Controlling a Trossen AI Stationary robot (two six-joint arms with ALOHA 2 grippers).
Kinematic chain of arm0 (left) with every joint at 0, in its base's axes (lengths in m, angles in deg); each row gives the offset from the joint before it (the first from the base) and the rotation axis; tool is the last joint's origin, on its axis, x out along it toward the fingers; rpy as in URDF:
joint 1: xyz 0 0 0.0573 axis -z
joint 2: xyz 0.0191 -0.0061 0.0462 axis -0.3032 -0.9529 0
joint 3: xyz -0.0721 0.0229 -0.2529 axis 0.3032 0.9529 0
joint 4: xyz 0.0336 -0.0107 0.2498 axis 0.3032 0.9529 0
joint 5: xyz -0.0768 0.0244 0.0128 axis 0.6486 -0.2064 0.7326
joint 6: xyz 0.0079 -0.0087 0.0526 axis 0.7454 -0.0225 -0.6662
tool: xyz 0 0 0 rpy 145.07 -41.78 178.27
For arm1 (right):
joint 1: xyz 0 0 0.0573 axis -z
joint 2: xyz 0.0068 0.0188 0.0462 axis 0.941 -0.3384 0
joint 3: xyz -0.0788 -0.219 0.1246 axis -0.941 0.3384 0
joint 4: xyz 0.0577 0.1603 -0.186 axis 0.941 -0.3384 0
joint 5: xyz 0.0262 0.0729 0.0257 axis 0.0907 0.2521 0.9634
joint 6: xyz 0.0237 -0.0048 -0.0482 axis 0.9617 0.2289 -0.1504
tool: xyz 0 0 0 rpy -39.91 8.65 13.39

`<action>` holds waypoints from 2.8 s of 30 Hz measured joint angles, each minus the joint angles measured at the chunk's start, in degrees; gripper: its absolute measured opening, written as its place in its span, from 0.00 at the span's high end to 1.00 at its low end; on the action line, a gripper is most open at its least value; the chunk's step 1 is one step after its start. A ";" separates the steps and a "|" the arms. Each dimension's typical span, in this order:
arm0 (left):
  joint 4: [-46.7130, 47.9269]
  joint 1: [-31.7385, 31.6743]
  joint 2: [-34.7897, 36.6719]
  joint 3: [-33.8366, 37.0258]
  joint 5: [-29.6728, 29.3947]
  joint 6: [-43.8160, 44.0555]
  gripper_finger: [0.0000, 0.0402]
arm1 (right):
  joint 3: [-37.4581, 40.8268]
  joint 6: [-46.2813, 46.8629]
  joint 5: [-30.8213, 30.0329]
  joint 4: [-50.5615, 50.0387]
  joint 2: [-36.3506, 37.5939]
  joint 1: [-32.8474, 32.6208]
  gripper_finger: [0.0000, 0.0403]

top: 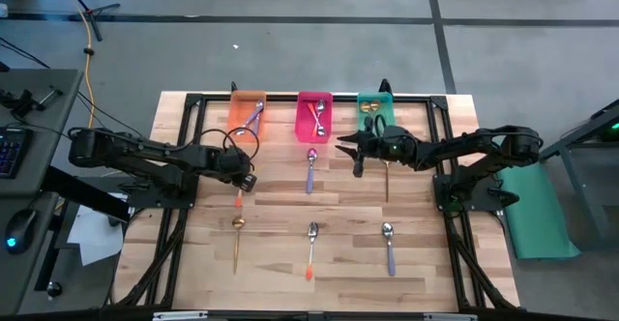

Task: Sort silverware by color (type)
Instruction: Put the orange spoon into the pink bin, then put the golden spoon into the green bin

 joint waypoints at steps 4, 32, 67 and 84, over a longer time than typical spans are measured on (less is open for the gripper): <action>-0.93 -0.01 0.00 1.18 -0.61 0.84 0.85 | 0.00 0.36 0.10 -0.23 0.00 0.34 0.76; -34.95 -11.25 -0.13 1.23 10.66 -22.87 1.00 | 0.00 1.84 0.06 -0.75 0.00 0.32 0.76; -43.49 -34.19 -47.62 -44.02 35.79 -33.32 1.00 | -0.02 5.82 0.03 -1.03 0.00 0.19 0.76; -41.43 -34.21 -48.37 -44.14 34.98 -39.37 0.87 | -0.02 5.80 0.03 -2.37 0.00 0.19 0.76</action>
